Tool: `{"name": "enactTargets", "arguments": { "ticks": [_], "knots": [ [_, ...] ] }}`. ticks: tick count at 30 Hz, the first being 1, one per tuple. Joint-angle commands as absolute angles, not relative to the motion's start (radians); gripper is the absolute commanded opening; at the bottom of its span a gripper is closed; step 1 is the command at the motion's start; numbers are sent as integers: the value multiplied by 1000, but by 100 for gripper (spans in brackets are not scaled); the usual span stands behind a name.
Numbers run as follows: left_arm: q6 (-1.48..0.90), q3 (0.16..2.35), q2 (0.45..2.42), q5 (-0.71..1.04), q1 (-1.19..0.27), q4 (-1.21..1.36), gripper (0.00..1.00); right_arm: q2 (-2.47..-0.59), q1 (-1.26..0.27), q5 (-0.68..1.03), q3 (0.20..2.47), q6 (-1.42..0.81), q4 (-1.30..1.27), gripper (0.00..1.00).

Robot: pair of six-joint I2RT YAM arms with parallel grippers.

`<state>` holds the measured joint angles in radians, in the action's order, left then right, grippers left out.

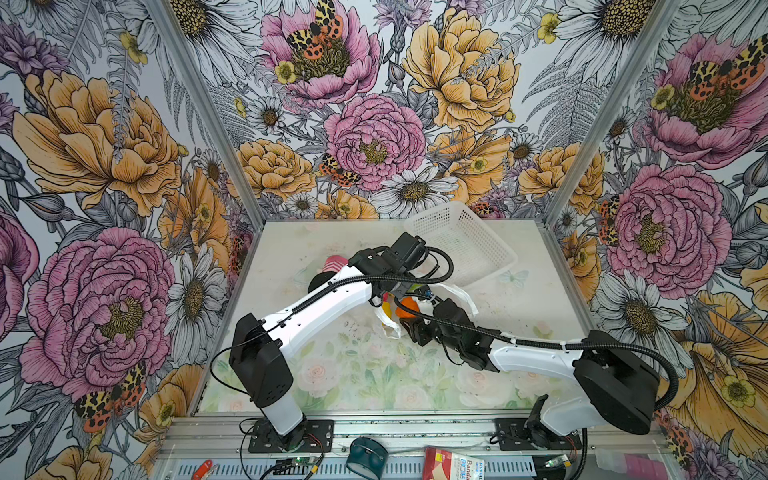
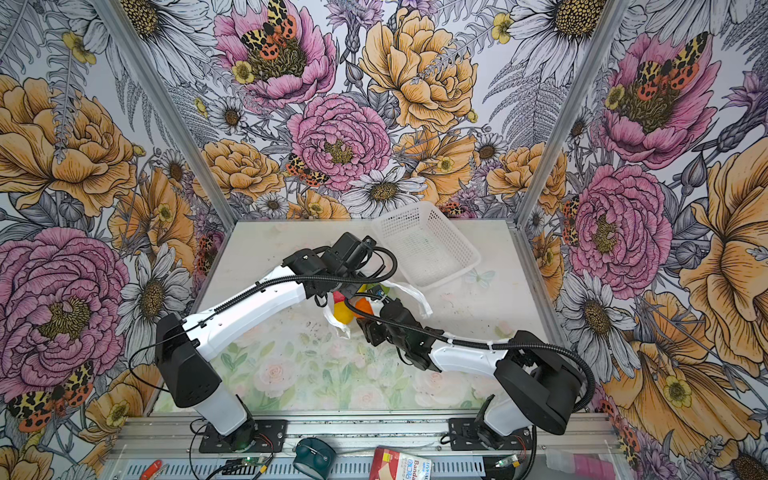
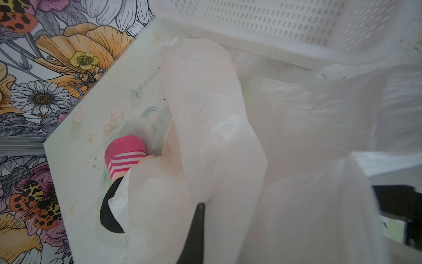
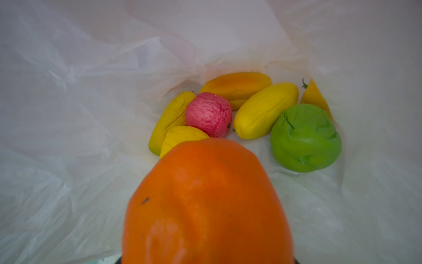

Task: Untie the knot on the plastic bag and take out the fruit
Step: 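Grasp the orange fruit with the right gripper and lift it out, then carry the orange fruit with the right gripper over the white basket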

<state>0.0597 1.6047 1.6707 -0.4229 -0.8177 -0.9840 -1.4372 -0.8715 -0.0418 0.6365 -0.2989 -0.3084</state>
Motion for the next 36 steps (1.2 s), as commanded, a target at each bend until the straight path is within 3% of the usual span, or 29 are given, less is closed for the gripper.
{"name": "enactTargets", "arguments": {
  "ticks": [1,5,10,15,21,27,31,36],
  "knots": [
    [65,1608,1701,-528,-799,-1020,0,-1315,-879,93,702,-179,-413,22],
    [47,1643,1720,-430,-763,-1035,0,-1210,-884,118,610,-147,-454,20],
    [40,1635,1668,-442,-747,-1037,0,-1037,-886,172,493,-181,-473,18],
    [57,1637,1685,-452,-716,-1020,0,-836,-882,55,467,-249,-336,11],
    [31,1659,1692,-408,-679,-1023,0,-635,-853,-114,479,-254,-251,11],
    [31,1649,1669,-423,-693,-1023,0,-803,-712,-64,781,-288,-158,0],
    [27,1647,1667,-419,-692,-1022,0,-961,-660,-96,971,-288,-115,0],
    [30,1648,1677,-411,-693,-1021,0,-1098,-508,-113,1054,-323,-114,0]
  ]
}}
